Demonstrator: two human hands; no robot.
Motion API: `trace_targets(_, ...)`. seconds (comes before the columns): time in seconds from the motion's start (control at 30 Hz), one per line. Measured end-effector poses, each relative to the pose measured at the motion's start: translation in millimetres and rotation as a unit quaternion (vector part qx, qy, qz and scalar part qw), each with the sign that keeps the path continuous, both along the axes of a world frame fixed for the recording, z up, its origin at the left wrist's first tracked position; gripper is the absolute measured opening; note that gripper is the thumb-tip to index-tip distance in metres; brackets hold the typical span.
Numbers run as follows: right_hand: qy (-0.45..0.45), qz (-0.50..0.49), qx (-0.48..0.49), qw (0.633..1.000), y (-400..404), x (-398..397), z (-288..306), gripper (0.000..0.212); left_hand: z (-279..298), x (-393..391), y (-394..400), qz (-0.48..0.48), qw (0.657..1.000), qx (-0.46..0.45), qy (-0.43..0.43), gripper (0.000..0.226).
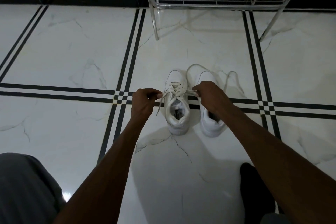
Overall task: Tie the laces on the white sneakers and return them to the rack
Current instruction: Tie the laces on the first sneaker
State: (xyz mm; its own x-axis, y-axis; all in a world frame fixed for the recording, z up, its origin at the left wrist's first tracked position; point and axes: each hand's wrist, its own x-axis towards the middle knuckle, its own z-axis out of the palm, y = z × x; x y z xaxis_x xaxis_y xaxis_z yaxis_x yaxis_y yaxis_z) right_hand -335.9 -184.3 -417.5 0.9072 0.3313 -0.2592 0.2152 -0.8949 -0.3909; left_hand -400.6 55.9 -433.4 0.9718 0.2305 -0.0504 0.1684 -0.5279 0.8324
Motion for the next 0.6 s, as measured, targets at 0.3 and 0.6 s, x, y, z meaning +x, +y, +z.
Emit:
trace_targets(0.3, -0.076, 0.055, -0.109, 0.99, 18, -18, -2, 0.011, -4, -4, -7, -0.056, 0.997, 0.036, 0.039, 0.02)
trace_targets(0.6, 0.029, -0.007, 0.053, 0.998, 25, -17, 3, 0.024, -11, -5, -11, -0.093, 0.98, 0.169, 0.056, 0.026)
